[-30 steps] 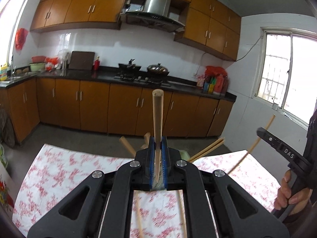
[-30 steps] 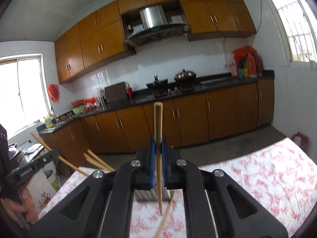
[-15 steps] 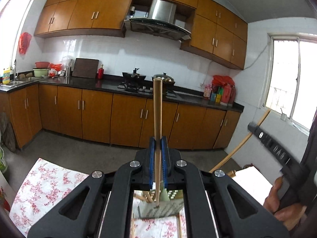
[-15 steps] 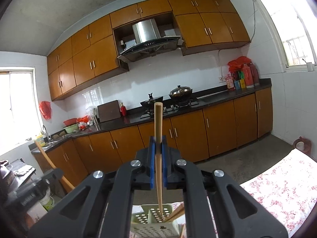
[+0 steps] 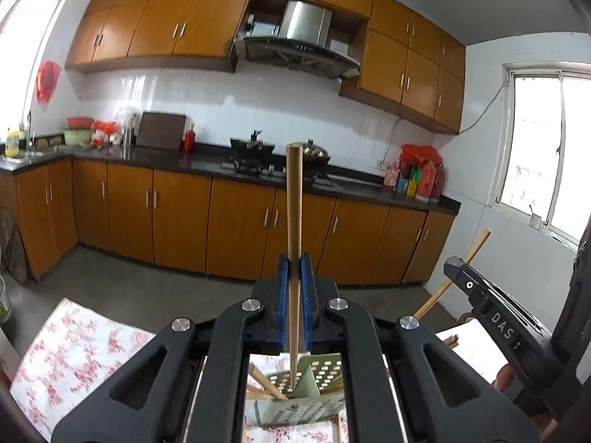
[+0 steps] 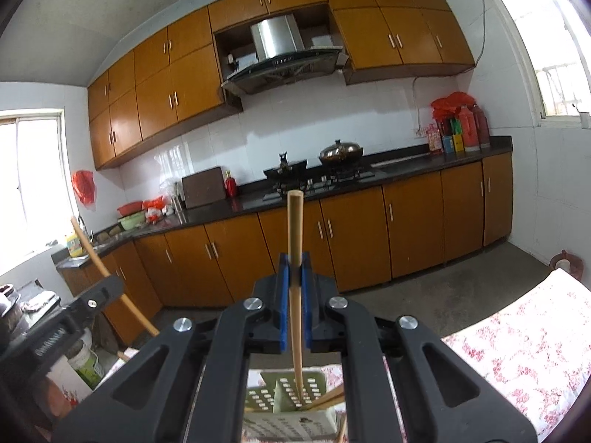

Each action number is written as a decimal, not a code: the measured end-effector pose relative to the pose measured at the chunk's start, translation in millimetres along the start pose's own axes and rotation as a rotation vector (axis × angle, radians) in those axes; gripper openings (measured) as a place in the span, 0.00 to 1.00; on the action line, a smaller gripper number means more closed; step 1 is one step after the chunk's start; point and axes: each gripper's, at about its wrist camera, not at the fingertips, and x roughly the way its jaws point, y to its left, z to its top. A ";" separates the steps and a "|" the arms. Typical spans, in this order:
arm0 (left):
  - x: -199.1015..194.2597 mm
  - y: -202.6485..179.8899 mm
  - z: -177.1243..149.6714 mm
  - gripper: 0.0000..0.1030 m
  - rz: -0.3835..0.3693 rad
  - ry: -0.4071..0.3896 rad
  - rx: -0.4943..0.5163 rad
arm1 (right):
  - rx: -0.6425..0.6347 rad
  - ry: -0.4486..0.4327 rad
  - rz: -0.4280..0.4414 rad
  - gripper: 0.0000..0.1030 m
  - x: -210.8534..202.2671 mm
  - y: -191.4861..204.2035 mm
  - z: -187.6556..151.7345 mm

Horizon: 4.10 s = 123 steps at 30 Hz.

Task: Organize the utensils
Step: 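Open both tools to release the chopsticks into the holder, then withdraw both open tools back toward the loose chopsticks, then grasp another chopstick with the right tool while the left tool grasps one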

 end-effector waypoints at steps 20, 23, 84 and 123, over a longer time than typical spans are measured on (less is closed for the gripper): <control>-49.5 38.1 -8.9 0.25 0.073 0.059 -0.017 | 0.070 0.028 -0.113 0.29 -79.3 -55.5 -35.1; -65.7 52.0 -23.4 0.29 0.093 0.084 -0.020 | 0.085 0.103 -0.151 0.30 -89.5 -73.7 -64.7; 43.0 93.2 -209.8 0.08 0.229 0.575 0.016 | -0.079 0.626 -0.220 0.08 22.4 -90.3 -233.8; 50.2 104.1 -209.4 0.08 0.204 0.571 -0.028 | -0.030 0.624 -0.198 0.08 32.0 -103.4 -233.3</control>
